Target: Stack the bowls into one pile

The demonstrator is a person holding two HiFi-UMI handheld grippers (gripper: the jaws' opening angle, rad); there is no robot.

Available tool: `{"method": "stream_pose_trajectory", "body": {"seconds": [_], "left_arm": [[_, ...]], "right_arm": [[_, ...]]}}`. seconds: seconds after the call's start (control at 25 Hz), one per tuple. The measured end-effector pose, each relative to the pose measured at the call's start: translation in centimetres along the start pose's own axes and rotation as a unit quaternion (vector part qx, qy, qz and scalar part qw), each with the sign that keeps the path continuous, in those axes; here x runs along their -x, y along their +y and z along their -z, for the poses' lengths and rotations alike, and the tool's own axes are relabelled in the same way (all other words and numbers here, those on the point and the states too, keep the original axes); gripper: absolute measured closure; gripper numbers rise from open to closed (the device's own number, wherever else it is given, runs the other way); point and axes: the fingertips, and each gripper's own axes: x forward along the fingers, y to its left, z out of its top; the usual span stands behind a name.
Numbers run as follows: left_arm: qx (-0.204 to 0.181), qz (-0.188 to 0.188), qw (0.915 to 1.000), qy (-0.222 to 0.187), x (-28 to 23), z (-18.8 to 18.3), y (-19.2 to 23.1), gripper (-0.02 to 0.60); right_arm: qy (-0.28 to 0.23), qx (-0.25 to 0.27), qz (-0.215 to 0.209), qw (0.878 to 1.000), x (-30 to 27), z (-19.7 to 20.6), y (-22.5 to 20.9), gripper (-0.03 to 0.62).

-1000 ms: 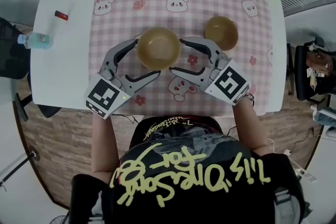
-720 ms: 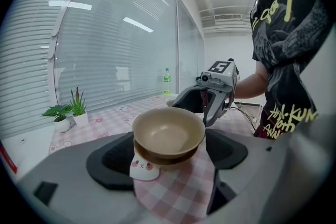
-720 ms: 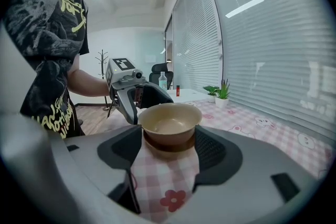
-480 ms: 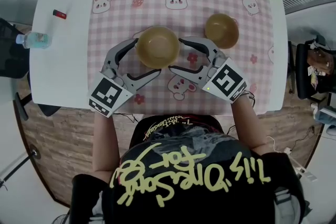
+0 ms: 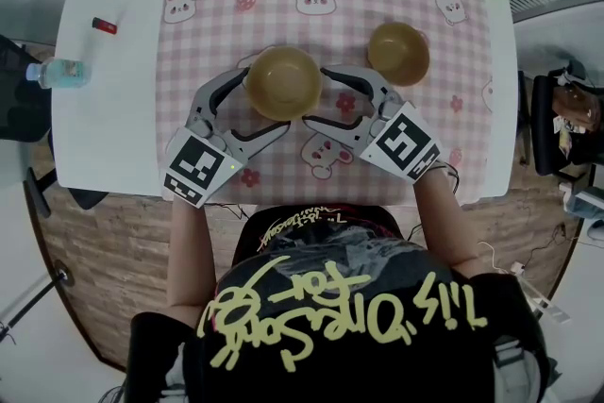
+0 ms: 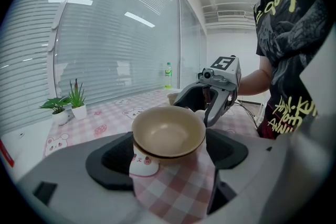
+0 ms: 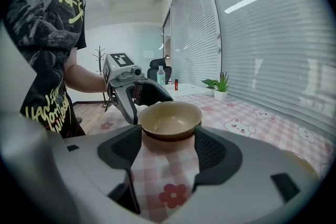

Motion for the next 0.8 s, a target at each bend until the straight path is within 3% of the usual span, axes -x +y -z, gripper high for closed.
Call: {"method": "stream_pose_trajectory", "body": {"seconds": [0.8], "left_arm": [[-0.013, -0.003, 0.9999, 0.007, -0.5, 0.63, 0.15, 0.146]], "right_arm": [[0.013, -0.011, 0.023, 1.0, -0.35, 0.95, -0.01, 0.28]]}}
